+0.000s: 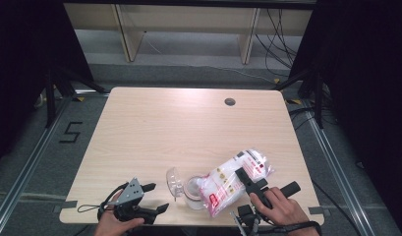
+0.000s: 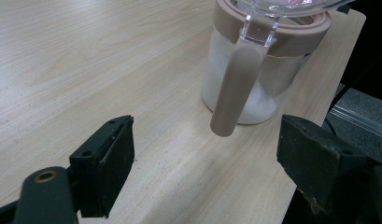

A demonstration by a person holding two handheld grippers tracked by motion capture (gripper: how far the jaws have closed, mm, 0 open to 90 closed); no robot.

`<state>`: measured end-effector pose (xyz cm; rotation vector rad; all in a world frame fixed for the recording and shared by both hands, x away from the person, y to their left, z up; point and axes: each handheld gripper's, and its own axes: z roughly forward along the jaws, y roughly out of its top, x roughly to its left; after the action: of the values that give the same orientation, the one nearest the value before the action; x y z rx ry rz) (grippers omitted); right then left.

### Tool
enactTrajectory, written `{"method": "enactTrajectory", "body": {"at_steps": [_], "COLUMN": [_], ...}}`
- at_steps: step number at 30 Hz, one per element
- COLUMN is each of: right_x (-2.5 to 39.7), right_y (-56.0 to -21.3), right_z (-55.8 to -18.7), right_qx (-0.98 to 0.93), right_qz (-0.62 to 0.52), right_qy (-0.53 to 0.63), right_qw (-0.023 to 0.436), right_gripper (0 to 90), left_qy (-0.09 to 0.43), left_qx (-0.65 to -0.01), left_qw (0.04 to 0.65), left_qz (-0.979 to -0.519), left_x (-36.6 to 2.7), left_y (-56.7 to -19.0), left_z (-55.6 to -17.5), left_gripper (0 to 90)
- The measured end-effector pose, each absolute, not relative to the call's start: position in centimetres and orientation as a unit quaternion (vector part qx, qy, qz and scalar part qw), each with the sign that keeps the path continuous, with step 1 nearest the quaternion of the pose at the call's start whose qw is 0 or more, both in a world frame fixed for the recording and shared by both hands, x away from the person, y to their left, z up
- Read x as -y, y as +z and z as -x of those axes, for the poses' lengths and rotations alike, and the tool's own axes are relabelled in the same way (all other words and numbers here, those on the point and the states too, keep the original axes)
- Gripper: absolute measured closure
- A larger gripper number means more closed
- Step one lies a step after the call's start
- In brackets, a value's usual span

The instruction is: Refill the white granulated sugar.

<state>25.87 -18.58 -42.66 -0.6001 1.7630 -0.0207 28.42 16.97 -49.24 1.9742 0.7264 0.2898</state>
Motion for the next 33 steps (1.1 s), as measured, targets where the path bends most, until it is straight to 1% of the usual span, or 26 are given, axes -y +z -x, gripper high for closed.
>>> {"method": "enactTrajectory", "body": {"at_steps": [33], "right_x": [18.45], "right_y": [-42.42], "right_z": [-25.70], "right_qx": [-0.754], "right_qz": [0.266], "right_qy": [-0.012], "right_qw": [0.600], "right_gripper": [66.5], "left_qy": [0.117], "left_qx": [-0.298], "left_qw": [0.491], "left_qz": [-0.810], "left_x": [-16.96], "left_y": [-49.25], "left_z": [-28.44], "left_gripper": [18.9]}}
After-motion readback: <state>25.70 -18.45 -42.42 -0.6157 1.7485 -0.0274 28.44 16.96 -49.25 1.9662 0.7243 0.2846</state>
